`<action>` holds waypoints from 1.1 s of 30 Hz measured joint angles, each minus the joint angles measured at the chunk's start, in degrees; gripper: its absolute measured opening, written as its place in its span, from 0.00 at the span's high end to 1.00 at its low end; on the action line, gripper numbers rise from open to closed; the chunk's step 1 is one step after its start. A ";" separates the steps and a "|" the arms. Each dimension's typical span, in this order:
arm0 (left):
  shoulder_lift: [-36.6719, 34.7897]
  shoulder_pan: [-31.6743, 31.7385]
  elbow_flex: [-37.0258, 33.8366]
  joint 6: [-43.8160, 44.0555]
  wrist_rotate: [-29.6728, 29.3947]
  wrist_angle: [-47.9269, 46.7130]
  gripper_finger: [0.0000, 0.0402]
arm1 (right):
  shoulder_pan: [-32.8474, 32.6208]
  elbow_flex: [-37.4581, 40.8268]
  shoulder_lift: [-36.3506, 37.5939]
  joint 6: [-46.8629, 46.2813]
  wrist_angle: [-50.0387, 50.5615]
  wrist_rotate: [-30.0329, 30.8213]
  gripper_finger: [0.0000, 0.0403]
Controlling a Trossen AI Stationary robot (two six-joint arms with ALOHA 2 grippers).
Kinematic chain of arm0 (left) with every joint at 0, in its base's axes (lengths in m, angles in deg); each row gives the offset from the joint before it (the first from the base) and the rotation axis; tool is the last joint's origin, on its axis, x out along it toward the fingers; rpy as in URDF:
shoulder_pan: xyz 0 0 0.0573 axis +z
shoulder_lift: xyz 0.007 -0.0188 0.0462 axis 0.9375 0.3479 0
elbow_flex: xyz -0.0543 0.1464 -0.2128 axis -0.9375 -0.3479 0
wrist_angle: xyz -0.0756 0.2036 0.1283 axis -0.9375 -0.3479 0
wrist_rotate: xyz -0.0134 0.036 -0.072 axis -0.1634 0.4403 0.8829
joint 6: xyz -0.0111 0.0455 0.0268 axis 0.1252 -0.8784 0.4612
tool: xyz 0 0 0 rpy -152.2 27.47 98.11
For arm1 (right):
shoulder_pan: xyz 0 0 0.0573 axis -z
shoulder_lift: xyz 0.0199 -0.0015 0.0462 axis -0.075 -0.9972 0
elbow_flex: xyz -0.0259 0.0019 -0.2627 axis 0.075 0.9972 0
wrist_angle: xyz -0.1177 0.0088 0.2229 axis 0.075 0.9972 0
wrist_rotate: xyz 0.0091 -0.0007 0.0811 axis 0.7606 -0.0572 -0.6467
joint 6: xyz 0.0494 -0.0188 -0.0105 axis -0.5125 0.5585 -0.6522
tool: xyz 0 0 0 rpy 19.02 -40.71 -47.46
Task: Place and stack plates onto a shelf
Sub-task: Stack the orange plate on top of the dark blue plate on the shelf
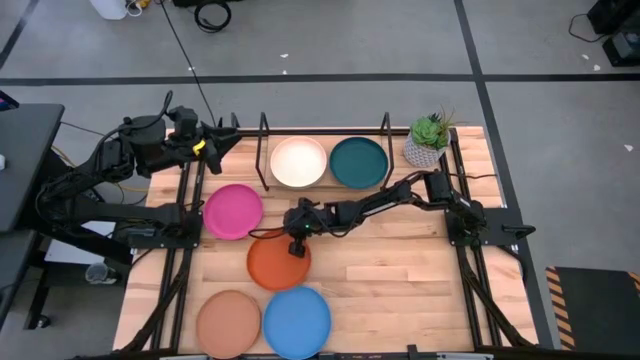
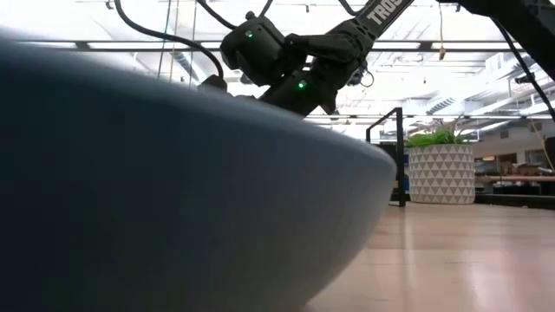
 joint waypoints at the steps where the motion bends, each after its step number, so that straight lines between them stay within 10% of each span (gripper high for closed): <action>1: 0.01 0.01 0.00 0.00 -0.09 0.00 0.62 | 0.19 -0.04 0.03 0.26 0.25 0.00 0.96; 33: 0.00 0.02 0.00 -0.55 -0.90 0.00 0.62 | 7.12 0.05 17.68 10.19 21.42 2.26 0.97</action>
